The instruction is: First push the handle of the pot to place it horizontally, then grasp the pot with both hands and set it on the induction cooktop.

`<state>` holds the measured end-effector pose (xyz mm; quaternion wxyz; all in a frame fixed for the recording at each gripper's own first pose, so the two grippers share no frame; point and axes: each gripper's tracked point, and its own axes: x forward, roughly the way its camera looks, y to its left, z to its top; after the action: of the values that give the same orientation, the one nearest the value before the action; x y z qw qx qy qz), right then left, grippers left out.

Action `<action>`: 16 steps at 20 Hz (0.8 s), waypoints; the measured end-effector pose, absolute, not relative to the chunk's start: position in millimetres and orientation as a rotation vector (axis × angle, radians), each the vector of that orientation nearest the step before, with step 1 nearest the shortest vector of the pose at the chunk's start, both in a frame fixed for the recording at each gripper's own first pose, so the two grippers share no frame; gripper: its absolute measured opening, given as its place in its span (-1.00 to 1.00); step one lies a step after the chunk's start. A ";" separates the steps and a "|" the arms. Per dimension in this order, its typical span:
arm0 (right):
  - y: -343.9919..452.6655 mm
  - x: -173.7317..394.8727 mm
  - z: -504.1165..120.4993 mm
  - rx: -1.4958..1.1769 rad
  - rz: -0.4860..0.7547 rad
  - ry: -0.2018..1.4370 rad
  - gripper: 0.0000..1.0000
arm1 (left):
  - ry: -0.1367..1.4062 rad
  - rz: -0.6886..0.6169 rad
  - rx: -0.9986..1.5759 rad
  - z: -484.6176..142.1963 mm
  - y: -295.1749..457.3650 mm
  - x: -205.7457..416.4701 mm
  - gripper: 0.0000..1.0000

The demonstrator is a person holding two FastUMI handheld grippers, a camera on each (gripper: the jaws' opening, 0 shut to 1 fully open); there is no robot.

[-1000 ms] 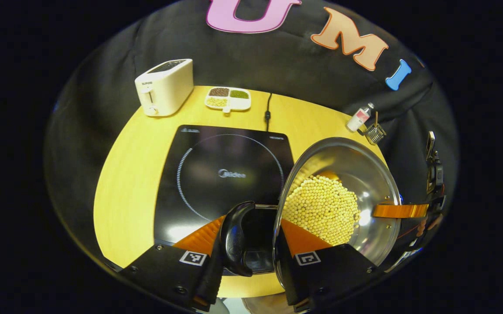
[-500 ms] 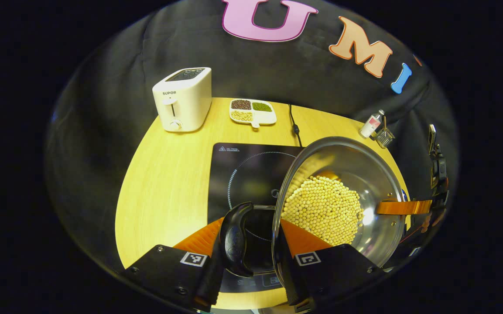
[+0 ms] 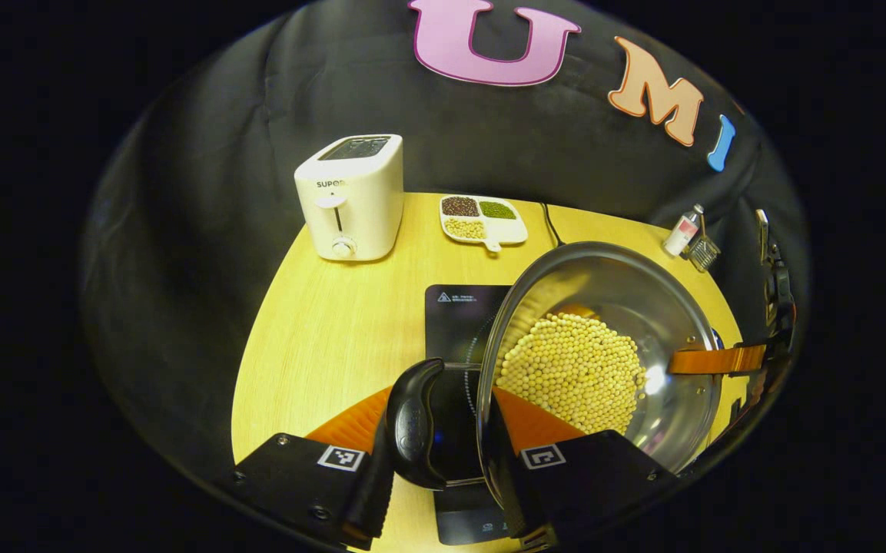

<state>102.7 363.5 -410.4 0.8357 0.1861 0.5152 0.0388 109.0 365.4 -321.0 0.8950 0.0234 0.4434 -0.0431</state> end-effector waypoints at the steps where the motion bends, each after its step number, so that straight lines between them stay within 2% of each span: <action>1: 365.3 105.0 -412.3 0.394 0.080 1.089 -0.03 | 0.916 -0.088 0.053 -321.8 367.8 111.9 0.18; 12: 362.8 122.1 -417.2 0.393 0.050 1.075 -0.03 | 0.947 -0.073 0.071 -341.9 371.0 125.3 0.29; 14: 363.1 124.4 -418.3 0.394 0.054 1.066 0.25 | 0.944 -0.063 0.063 -341.9 371.3 126.2 0.31; 15: 363.4 123.6 -416.5 0.396 0.058 1.065 0.01 | 0.947 -0.059 0.062 -342.0 372.4 124.8 0.33; 16: 364.2 124.1 -415.4 0.401 0.063 1.062 0.15 | 0.952 -0.055 0.059 -344.2 372.9 124.0 0.34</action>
<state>124.1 364.2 -415.4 0.8427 0.1899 0.5029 0.0296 124.0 372.9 -344.2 0.8881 0.0284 0.4580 -0.0263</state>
